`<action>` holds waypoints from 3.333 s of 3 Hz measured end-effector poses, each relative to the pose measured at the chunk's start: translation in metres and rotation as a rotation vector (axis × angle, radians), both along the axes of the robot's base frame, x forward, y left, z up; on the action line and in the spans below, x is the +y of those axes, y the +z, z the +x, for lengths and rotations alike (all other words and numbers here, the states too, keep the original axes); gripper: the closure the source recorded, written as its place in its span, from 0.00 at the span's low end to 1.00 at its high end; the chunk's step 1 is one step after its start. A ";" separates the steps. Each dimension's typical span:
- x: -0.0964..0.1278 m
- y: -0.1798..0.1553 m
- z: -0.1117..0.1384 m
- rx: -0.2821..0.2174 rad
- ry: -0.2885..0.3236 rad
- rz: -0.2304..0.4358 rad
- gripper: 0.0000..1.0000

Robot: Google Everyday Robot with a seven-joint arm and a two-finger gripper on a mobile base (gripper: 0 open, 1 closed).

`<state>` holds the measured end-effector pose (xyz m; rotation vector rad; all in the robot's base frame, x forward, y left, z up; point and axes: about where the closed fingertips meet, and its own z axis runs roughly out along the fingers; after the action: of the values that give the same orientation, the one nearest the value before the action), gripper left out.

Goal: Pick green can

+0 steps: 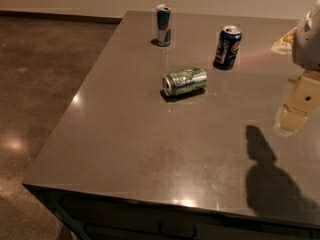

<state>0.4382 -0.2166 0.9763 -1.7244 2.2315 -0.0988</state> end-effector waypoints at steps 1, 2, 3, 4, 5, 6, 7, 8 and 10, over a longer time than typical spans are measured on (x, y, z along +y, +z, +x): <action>0.000 0.000 0.000 0.000 0.000 0.000 0.00; 0.009 0.000 0.014 -0.010 0.035 0.019 0.00; 0.027 -0.004 0.044 -0.027 0.113 0.044 0.00; 0.048 -0.013 0.074 -0.033 0.195 0.052 0.00; 0.067 -0.024 0.099 -0.033 0.272 0.047 0.00; 0.086 -0.042 0.124 -0.011 0.360 0.017 0.00; 0.094 -0.067 0.146 0.036 0.422 -0.035 0.00; 0.096 -0.098 0.175 0.110 0.481 -0.103 0.00; 0.108 -0.116 0.191 0.155 0.533 -0.126 0.23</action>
Offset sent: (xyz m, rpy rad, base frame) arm 0.0511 0.0304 -0.0049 0.0729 -0.0146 0.1341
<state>0.6289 -0.1082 0.8605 -2.4057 1.8128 0.0195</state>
